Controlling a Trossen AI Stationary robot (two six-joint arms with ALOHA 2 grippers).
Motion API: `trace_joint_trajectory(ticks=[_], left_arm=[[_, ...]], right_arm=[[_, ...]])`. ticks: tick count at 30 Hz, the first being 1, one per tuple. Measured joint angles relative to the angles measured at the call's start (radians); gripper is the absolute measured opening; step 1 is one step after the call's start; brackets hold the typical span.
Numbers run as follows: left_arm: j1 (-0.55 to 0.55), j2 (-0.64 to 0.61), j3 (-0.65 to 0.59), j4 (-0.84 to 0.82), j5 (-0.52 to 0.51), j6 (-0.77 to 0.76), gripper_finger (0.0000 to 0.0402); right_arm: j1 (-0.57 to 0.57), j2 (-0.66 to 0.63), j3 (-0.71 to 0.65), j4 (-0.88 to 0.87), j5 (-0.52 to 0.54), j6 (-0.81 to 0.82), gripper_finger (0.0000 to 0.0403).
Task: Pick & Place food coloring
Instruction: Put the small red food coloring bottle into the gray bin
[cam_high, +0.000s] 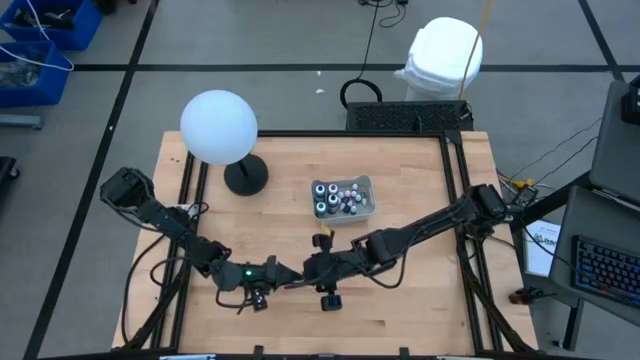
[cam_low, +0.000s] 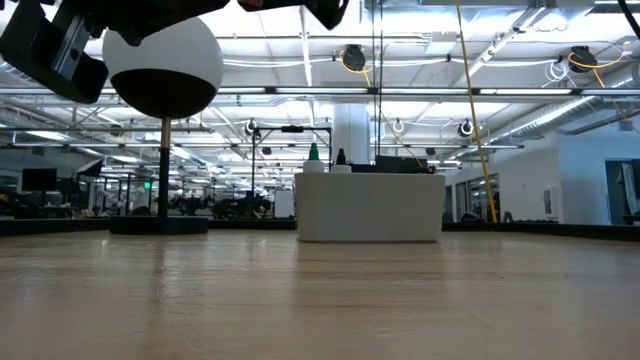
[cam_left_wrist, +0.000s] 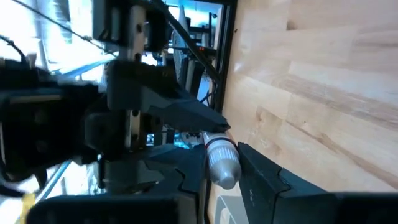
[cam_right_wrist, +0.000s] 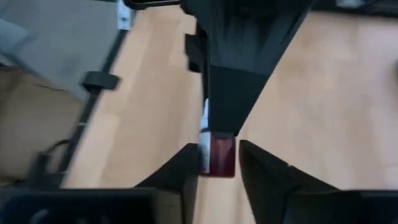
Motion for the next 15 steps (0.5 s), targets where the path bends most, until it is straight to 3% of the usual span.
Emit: trace_joint_trajectory(ticks=[8, 15], left_arm=[[0.000, -0.001, 0.000, 0.005, -0.024, -0.019, 0.0077], [0.000, -0.001, 0.000, 0.038, -0.027, -0.046, 0.0072]], right_arm=[[0.053, 0.000, 0.000, 0.001, 0.214, -0.106, 0.0187], [0.120, -0.001, -0.058, 0.011, 0.420, -0.177, 0.0227]])
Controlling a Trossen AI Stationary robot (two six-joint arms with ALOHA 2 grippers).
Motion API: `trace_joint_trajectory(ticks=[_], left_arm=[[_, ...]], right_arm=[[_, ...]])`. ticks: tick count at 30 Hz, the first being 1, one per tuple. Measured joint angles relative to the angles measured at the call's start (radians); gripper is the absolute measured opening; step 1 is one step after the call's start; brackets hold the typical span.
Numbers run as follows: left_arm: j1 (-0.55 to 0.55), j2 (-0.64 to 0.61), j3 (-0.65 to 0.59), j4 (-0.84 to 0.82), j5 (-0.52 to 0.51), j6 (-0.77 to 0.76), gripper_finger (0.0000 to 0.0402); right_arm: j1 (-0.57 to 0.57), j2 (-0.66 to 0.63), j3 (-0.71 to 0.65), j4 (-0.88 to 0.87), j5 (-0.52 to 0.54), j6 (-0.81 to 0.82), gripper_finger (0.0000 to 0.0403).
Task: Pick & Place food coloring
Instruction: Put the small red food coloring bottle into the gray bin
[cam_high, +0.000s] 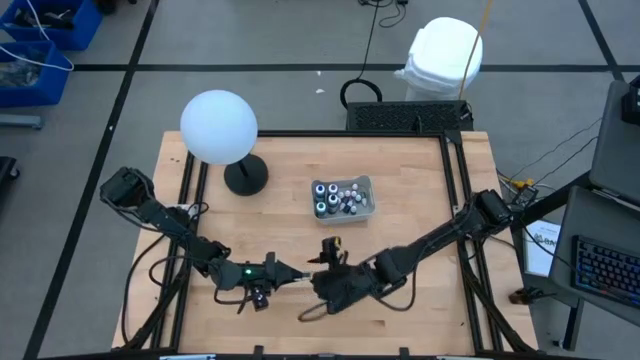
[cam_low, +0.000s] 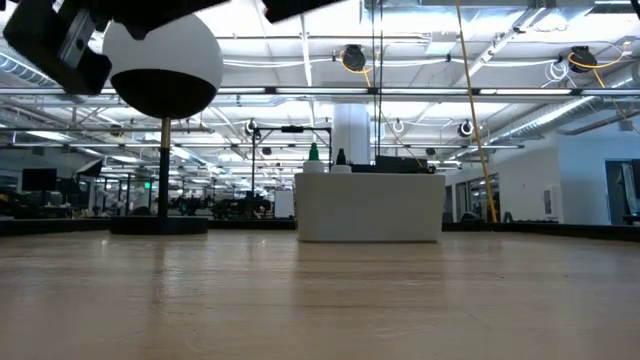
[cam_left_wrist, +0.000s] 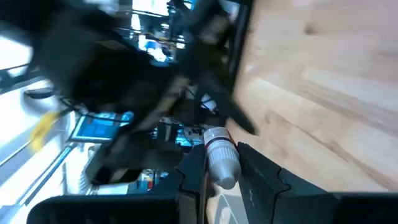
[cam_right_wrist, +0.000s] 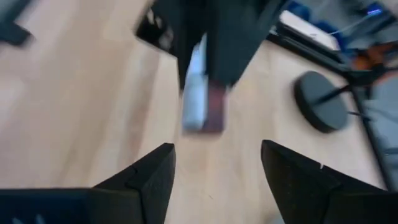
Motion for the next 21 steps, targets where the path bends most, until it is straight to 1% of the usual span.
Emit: trace_joint_trajectory(ticks=[2, 4, 7, 11, 13, 15, 16, 17, 19, 21], left_arm=[[0.000, 0.000, 0.000, 0.029, 0.000, -0.010, 0.0077], [0.000, 0.000, 0.000, 0.043, 0.002, -0.020, 0.0078], [0.000, 0.000, 0.000, 0.059, 0.011, -0.028, 0.0074], [0.000, 0.000, 0.000, 0.080, 0.034, -0.071, 0.0077], [0.000, 0.000, 0.001, 0.085, 0.045, -0.086, 0.0080], [0.000, 0.000, 0.001, 0.100, 0.064, -0.104, 0.0081], [0.000, 0.000, 0.001, 0.112, 0.079, -0.116, 0.0080], [0.000, 0.000, 0.001, 0.125, 0.092, -0.130, 0.0079], [0.000, 0.000, 0.001, 0.147, 0.108, -0.158, 0.0076], [0.000, 0.000, 0.001, 0.161, 0.117, -0.188, 0.0075]], right_arm=[[0.026, 0.001, -0.042, 0.038, 0.090, -0.014, 0.0230], [0.053, 0.001, -0.097, 0.118, 0.188, -0.044, 0.0231], [0.097, 0.001, -0.192, 0.275, 0.361, -0.146, 0.0226], [0.146, 0.001, -0.341, 0.582, 0.568, -0.345, 0.0209], [0.165, 0.001, -0.426, 0.789, 0.626, -0.470, 0.0200], [0.177, 0.001, -0.510, 1.027, 0.632, -0.608, 0.0191], [0.182, 0.001, -0.555, 1.151, 0.612, -0.676, 0.0187], [0.185, 0.001, -0.595, 1.275, 0.571, -0.742, 0.0182], [0.189, 0.001, -0.665, 1.516, 0.458, -0.854, 0.0173], [0.193, 0.001, -0.718, 1.696, 0.344, -0.948, 0.0165]])
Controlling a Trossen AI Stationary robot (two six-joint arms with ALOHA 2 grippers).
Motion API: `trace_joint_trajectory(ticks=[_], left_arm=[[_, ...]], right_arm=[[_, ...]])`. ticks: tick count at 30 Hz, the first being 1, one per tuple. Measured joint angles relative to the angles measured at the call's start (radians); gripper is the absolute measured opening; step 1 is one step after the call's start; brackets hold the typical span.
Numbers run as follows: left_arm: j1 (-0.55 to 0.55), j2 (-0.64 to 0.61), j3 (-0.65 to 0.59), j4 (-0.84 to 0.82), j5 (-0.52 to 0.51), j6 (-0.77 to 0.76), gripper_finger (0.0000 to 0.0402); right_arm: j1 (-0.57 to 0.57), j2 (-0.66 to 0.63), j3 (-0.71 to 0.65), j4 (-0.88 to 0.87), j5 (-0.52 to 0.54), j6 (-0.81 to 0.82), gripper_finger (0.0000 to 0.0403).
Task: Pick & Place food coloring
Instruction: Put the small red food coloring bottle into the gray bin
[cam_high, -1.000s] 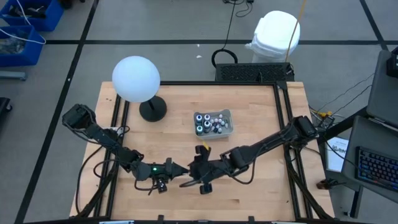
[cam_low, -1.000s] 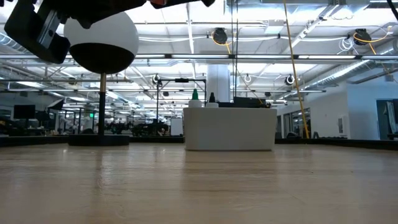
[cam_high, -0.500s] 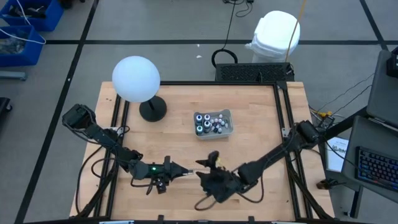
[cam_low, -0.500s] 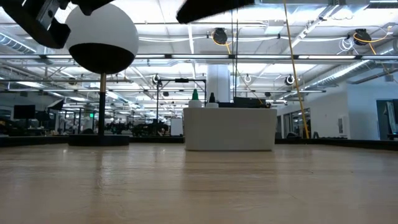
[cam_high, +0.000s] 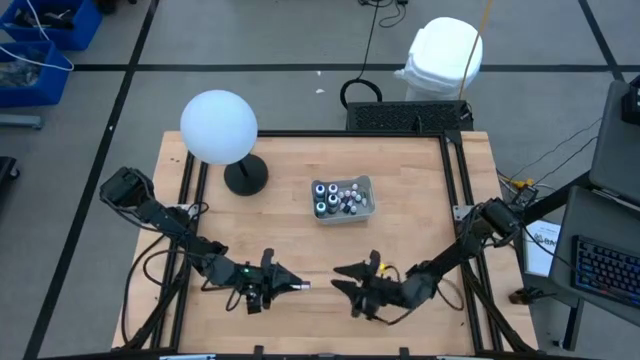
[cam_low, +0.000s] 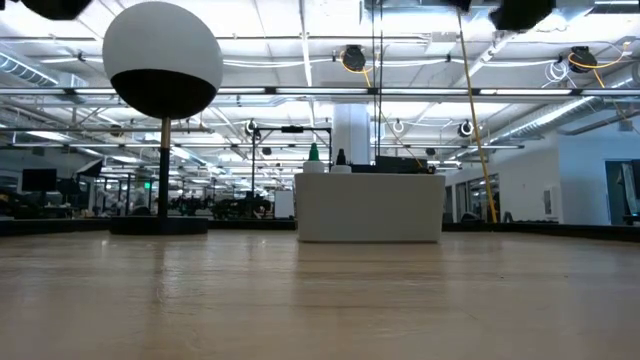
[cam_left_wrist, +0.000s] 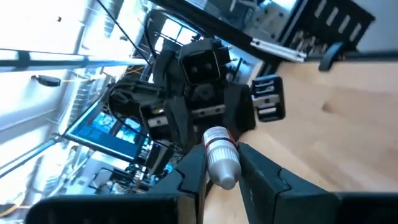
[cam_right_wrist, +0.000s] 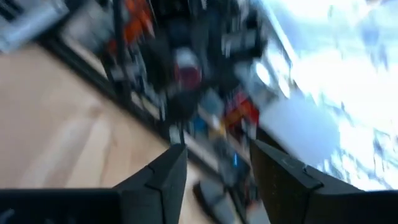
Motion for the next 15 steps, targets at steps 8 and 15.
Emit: trace_joint_trajectory(ticks=[8, 15], left_arm=[[0.001, 0.000, 0.000, 0.034, 0.041, -0.109, 0.0078], [0.001, 0.000, 0.000, 0.048, 0.049, -0.213, 0.0080]], right_arm=[[-0.021, 0.000, -0.025, 0.005, -0.222, -0.179, 0.0160], [-0.049, 0.000, 0.054, -0.144, -0.230, -0.212, 0.0164]])
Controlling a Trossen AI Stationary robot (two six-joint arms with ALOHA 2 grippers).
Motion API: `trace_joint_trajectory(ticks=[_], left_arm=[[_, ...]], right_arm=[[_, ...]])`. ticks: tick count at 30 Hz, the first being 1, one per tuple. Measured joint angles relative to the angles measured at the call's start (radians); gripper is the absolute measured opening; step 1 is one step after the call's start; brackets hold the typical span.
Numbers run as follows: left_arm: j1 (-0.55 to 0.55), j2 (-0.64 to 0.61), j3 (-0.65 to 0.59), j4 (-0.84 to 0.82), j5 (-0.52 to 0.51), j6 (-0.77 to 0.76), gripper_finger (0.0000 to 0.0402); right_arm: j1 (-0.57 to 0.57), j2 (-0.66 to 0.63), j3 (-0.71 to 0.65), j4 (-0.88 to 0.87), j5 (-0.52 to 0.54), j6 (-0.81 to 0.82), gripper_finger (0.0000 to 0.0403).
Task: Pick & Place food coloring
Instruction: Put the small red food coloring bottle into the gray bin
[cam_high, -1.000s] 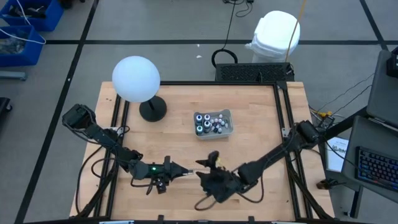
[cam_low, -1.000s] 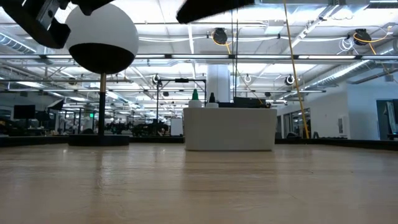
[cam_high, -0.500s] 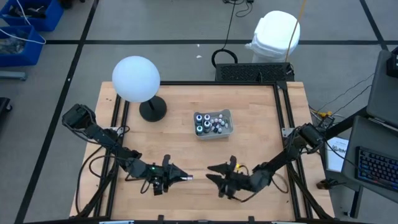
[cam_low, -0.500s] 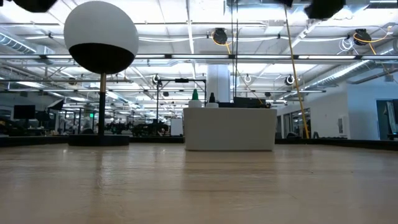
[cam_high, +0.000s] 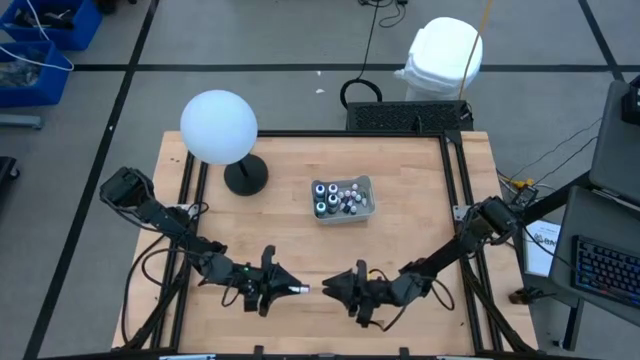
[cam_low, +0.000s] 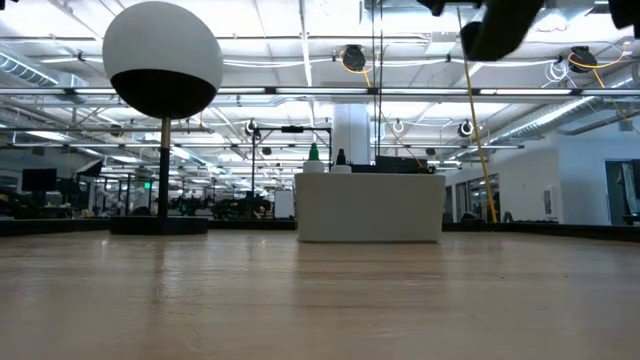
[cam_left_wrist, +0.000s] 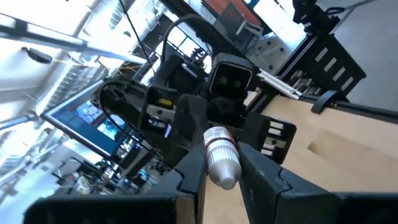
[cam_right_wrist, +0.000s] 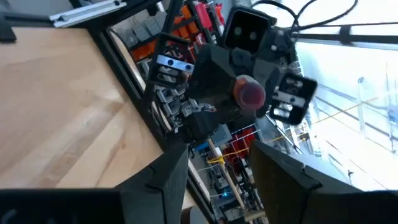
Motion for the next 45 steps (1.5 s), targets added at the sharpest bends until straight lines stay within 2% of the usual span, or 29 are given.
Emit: trace_joint_trajectory(ticks=[6, 16, 24, 28, 33, 38, 45], left_arm=[[0.009, 0.000, 0.000, -0.003, -0.007, -0.091, 0.0079], [0.040, 0.000, 0.000, -0.003, -0.001, -0.282, 0.0079], [0.068, 0.000, 0.000, -0.002, 0.016, -0.489, 0.0075], [0.077, 0.000, 0.000, -0.002, 0.087, -0.532, 0.0079], [0.080, 0.000, 0.000, -0.004, 0.087, -0.550, 0.0077], [0.092, 0.000, 0.000, -0.014, 0.087, -0.565, 0.0079], [0.111, 0.000, 0.000, -0.037, 0.086, -0.573, 0.0077]], right_arm=[[-0.001, 0.000, 0.059, -0.066, -0.004, -0.097, 0.0164], [-0.003, 0.000, 0.084, -0.042, -0.032, -0.285, 0.0164], [-0.050, 0.000, 0.084, -0.036, -0.059, -0.391, 0.0164], [-0.076, 0.000, 0.084, -0.036, -0.058, -0.394, 0.0164], [-0.100, 0.000, 0.084, -0.037, -0.059, -0.412, 0.0164], [-0.108, 0.000, 0.084, -0.037, -0.109, -0.406, 0.0164], [-0.107, 0.000, 0.084, -0.038, -0.110, -0.385, 0.0128]])
